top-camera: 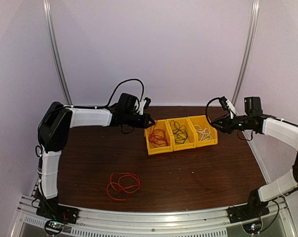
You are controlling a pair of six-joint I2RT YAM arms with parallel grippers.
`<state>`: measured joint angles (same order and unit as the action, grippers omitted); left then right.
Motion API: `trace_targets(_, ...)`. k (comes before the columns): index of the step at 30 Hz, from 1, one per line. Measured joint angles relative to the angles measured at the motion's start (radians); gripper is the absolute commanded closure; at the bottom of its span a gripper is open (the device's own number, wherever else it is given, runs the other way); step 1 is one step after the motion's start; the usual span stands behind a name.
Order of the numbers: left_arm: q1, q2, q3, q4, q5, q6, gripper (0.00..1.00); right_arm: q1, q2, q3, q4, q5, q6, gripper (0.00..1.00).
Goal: Untangle the cables
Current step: Place the untangled cable in the bin.
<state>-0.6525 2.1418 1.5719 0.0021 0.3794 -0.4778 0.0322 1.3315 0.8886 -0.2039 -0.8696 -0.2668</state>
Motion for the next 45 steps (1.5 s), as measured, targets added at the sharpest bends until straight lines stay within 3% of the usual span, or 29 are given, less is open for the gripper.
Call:
trace_targets(10,-0.108,0.105,0.211,-0.202,-0.179,0.011,1.0,0.0,0.0,-0.008,0.006,-0.006,0.0,0.65)
trace_targets(24,-0.109,0.183,0.274,-0.296,-0.228,-0.006,0.99,0.0,0.0,-0.017,0.013,-0.013,0.0,0.64)
trace_targets(28,-0.114,0.184,0.285,-0.309,-0.225,0.005,0.74,0.0,0.0,-0.017,0.013,-0.015,0.001,0.64)
trace_targets(38,-0.122,0.18,0.304,-0.366,-0.263,0.016,0.63,0.0,0.0,-0.018,0.014,-0.021,0.002,0.64)
trace_targets(45,-0.122,0.126,0.306,-0.458,-0.374,0.032,0.57,0.0,0.0,-0.018,0.014,-0.021,0.003,0.64)
